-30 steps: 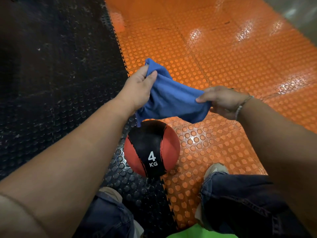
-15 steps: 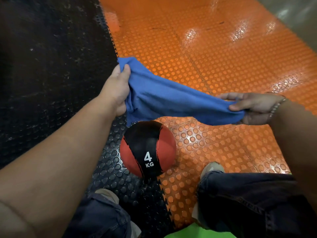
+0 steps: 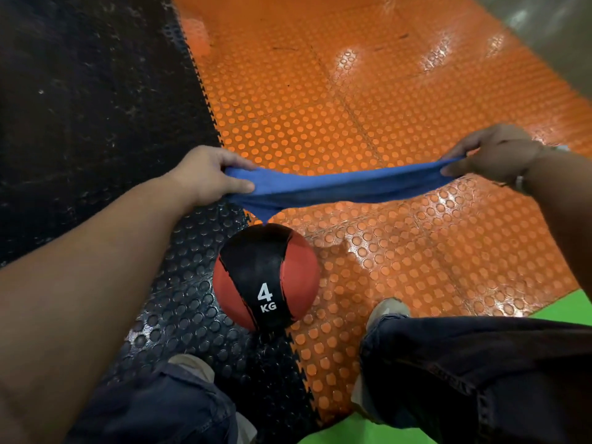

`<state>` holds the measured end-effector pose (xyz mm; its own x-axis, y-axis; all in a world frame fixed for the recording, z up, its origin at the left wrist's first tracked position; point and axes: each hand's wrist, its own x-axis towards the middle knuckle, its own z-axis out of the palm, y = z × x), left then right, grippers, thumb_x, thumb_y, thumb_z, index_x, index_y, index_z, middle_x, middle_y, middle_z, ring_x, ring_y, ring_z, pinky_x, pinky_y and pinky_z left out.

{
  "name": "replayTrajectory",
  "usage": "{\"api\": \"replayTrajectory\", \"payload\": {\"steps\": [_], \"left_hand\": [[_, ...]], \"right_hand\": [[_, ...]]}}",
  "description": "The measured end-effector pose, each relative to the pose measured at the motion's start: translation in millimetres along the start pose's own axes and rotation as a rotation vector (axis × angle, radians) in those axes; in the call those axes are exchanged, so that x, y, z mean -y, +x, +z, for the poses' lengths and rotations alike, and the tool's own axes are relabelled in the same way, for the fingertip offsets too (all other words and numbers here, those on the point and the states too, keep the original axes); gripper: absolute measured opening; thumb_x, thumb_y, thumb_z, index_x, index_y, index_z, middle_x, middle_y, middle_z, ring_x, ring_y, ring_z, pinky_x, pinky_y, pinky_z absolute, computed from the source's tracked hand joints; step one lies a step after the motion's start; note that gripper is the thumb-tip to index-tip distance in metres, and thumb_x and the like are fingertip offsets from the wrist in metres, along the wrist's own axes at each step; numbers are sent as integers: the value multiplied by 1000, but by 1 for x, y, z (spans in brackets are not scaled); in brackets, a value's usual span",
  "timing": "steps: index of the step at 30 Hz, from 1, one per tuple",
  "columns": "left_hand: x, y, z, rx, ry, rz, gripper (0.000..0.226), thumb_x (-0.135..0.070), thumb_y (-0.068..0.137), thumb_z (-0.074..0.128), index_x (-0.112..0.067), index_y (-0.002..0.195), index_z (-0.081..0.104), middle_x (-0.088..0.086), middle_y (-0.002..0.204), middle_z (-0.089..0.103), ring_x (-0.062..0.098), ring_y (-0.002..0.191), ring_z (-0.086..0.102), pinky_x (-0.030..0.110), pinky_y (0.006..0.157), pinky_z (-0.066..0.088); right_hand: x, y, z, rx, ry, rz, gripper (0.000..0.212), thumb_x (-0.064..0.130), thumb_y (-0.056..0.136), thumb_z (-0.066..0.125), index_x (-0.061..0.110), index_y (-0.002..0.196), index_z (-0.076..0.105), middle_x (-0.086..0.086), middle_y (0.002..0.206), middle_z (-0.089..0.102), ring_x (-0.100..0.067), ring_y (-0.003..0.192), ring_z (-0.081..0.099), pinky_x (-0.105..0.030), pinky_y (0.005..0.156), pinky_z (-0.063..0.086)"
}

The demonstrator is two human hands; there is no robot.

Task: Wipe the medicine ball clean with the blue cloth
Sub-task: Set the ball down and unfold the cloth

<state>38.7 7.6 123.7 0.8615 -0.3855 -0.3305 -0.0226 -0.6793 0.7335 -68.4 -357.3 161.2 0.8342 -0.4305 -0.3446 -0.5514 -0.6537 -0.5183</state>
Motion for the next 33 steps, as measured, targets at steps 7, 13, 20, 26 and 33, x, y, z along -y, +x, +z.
{"api": "replayTrajectory", "payload": {"steps": [7, 13, 20, 26, 33], "left_hand": [[-19, 19, 11, -115, -40, 46, 19, -22, 93, 61, -17, 75, 63, 3, 96, 59, 14, 90, 53, 31, 90, 43], [-75, 31, 58, -202, 148, 87, 26, -32, 96, 53, -9, 95, 66, 10, 94, 64, 27, 94, 58, 29, 78, 41], [-119, 33, 103, -39, 35, 155, 15, -30, 92, 60, -16, 91, 65, -1, 77, 57, 29, 90, 62, 32, 73, 48], [-118, 24, 97, 196, -101, 190, 78, -52, 48, 82, -19, 115, 59, 2, 106, 67, 17, 98, 65, 37, 90, 53], [-108, 27, 89, 99, -360, 240, 33, 13, 85, 49, -18, 97, 53, 2, 84, 61, 13, 73, 59, 27, 72, 50]], "right_hand": [[-9, 3, -26, 69, 275, 59, 25, -4, 81, 59, 13, 63, 62, 6, 54, 60, -5, 52, 56, -18, 51, 47], [37, -6, -6, 362, 224, 163, 29, -2, 88, 38, 16, 83, 60, -7, 73, 54, -14, 51, 51, -21, 44, 48], [69, -14, 24, 543, 529, 161, 33, -14, 85, 31, 2, 82, 60, -13, 72, 67, -20, 65, 68, -32, 64, 57], [70, -9, 38, 340, 438, 68, 10, 8, 84, 66, 9, 76, 59, 0, 49, 61, -7, 45, 58, -21, 47, 53], [53, 3, 41, 239, 334, -326, 17, 22, 70, 72, 36, 74, 64, 7, 97, 54, -8, 94, 47, -27, 85, 35]]}}
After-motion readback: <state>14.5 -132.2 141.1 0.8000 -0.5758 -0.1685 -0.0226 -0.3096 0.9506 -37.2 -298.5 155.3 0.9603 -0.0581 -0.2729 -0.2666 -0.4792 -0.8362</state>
